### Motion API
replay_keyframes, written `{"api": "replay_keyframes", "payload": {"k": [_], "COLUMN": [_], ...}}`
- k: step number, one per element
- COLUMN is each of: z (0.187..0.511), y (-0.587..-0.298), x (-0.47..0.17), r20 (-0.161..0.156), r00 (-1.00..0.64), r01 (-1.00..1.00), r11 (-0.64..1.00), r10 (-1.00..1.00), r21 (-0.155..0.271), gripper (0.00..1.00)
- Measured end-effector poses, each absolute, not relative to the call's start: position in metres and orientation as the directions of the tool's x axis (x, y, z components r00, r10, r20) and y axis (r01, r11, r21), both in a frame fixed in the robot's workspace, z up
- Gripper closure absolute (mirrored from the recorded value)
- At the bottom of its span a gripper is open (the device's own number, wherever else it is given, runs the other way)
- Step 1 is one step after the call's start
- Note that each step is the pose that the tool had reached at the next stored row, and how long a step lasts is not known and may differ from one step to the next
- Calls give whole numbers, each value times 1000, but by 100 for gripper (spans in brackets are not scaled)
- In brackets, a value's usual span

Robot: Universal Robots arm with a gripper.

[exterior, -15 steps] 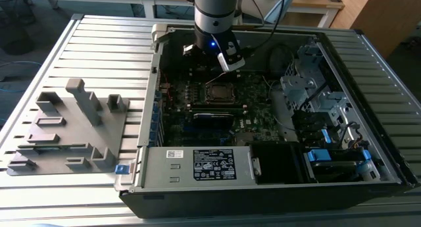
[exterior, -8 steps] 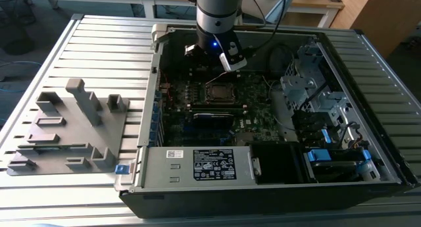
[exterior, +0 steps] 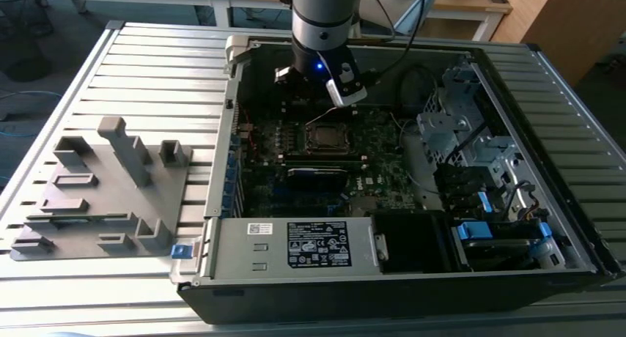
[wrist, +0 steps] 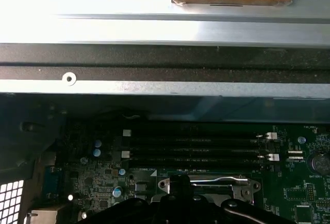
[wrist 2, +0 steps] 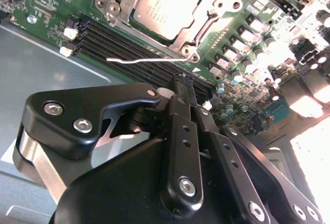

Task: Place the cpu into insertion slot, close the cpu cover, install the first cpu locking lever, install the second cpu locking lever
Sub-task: 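Install the first cpu locking lever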

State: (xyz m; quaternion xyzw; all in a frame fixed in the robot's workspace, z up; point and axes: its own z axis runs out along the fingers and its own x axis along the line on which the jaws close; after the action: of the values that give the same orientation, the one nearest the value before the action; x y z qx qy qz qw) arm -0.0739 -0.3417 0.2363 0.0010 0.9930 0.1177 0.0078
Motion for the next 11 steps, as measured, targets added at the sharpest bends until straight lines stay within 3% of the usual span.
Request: {"api": "replay_keyframes", "payload": {"k": [11], "z": [232], "y": [-342], "x": [-74], "r20": [-22], "r00": [-1000], "r01": [-2], "r11": [972], "r10": [4], "r21": [233], "gripper": [89]}}
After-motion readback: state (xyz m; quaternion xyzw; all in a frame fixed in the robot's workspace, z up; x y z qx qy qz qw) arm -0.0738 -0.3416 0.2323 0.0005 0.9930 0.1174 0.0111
